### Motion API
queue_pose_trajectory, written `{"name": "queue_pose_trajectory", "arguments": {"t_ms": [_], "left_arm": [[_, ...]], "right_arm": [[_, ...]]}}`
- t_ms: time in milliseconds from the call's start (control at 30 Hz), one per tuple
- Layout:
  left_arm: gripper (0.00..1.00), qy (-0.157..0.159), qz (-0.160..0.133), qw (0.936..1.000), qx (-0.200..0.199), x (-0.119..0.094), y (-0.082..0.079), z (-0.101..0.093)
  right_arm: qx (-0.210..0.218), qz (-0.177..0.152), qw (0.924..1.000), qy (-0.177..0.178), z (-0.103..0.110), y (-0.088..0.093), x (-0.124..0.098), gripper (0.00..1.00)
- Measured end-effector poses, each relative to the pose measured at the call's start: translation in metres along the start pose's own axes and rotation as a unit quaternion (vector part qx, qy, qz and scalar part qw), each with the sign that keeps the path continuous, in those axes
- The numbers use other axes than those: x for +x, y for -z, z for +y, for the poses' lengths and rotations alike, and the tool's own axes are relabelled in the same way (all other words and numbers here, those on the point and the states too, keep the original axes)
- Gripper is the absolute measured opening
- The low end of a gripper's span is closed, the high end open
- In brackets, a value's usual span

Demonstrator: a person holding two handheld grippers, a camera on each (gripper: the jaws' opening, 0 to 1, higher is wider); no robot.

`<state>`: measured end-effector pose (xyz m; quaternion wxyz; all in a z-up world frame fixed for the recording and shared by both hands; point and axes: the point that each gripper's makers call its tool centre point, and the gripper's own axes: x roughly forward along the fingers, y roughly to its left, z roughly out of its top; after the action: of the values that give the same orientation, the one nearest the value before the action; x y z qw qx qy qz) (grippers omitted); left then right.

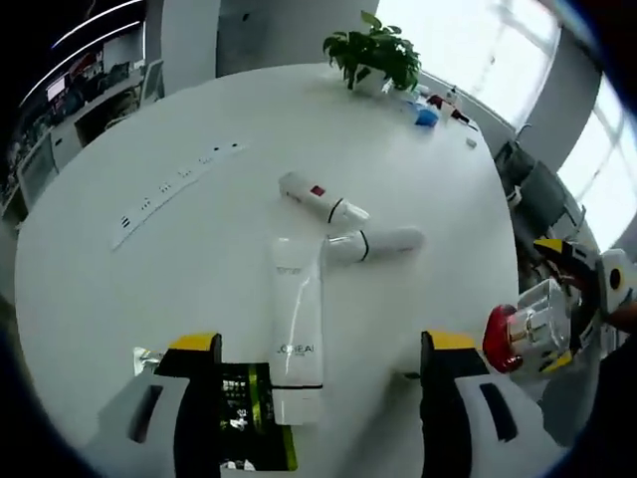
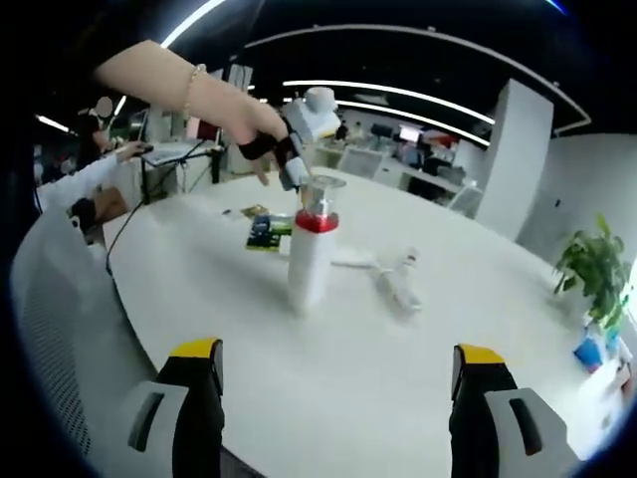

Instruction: Arrange the skincare products in the storage area until every visible bottle or jar stands upright without overlapping.

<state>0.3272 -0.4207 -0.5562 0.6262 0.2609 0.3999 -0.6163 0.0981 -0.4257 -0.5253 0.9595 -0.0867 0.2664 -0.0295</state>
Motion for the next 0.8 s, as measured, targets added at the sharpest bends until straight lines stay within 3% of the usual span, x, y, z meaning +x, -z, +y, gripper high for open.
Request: {"name": "queue_pose_trajectory", "arguments": {"t_ms": [100,300,567,800], "left_arm": [[0.67,-0.006,0.008,0.9999,0.003,0.005,-0.003,0.003],[0.59,-0.008,0.026,0.9996,0.009,0.038,-0.005,0.020],[0.51,-0.012,0.047,0.9982,0.036,0.045,-0.007,0.006],[0.44,-0.032,0.084,0.9924,0.085,0.057,-0.007,0.025]], "right_arm": [[0.004,0.006,1.0000,-0.002,0.000,0.003,0.000,0.99],[-0.004,0.018,0.9998,-0.011,0.004,0.005,0.001,0.99],[0.001,0.022,0.9996,-0.016,0.006,0.007,0.001,0.99],[0.003,0.027,0.9995,-0.013,0.005,0.009,0.001,0.99]]}}
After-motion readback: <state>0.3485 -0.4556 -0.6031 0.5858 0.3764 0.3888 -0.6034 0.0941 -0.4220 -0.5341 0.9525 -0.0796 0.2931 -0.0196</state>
